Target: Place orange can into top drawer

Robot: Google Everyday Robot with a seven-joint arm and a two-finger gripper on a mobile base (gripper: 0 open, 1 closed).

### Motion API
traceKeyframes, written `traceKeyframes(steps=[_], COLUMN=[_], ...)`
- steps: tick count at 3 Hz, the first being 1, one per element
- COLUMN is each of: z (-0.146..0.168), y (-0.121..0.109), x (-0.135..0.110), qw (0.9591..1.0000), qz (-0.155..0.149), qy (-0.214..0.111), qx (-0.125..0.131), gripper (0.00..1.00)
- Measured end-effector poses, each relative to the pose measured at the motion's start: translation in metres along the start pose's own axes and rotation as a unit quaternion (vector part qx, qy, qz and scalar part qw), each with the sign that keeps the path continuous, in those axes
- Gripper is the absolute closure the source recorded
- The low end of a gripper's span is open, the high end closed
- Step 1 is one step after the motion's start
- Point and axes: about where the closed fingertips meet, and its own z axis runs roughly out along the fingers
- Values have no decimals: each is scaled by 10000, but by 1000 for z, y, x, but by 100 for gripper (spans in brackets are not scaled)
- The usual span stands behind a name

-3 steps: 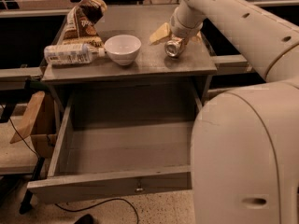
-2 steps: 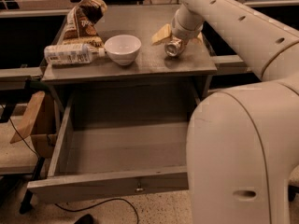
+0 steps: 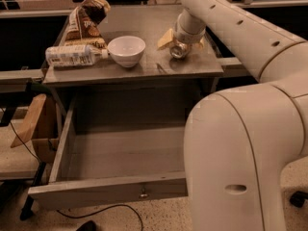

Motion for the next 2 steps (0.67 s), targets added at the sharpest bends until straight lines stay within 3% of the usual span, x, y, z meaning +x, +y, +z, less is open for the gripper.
traceKeyframes(steps=[2], z=[-2], y=[-4], x=[-1], qw=[10000], qz=[-19], qy=[-60], qx=[-29], gripper=[60])
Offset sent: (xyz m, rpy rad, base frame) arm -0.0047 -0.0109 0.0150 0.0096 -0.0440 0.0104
